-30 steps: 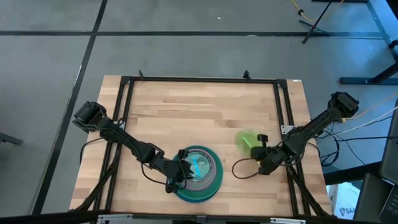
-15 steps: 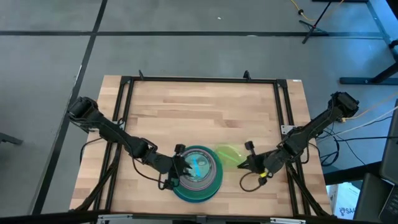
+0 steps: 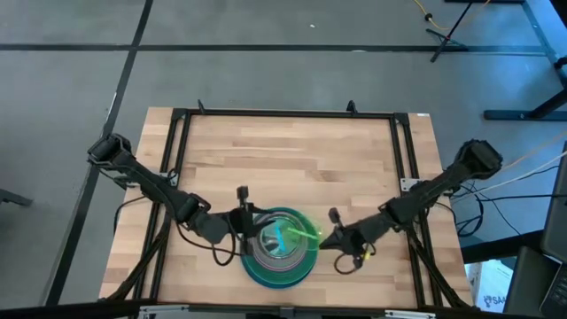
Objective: Stack plastic plates
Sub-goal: Stack the green plate on the blue plate, then return to Home Position
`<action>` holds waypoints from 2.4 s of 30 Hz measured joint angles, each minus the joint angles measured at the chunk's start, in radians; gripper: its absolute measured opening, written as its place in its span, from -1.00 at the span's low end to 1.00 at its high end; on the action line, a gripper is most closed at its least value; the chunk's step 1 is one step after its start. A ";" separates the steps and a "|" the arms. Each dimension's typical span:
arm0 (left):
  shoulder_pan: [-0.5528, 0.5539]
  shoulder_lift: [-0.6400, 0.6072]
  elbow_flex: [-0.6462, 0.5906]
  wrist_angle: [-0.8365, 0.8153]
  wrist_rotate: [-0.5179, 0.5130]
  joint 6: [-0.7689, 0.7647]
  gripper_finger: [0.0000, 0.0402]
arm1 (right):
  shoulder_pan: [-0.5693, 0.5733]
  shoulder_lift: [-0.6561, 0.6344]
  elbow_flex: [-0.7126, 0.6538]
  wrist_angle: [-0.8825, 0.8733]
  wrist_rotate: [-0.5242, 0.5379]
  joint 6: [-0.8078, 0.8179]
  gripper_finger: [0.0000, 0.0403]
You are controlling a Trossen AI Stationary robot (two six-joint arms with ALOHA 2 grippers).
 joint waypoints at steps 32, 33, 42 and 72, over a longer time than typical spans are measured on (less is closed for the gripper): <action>0.005 0.001 0.000 -0.013 -0.001 -0.006 -0.51 | -0.140 0.318 0.186 0.019 -0.131 0.017 -0.82; 0.005 0.001 0.000 -0.013 -0.001 -0.006 -0.51 | -0.140 0.318 0.186 0.019 -0.131 0.018 -0.77; 0.005 0.002 0.000 -0.015 -0.001 -0.003 -0.51 | -0.138 0.318 0.186 0.028 -0.131 0.019 -0.49; 0.326 -0.204 -0.481 0.391 0.455 0.007 -0.51 | -0.139 -0.378 -0.105 -0.543 0.159 0.296 -0.74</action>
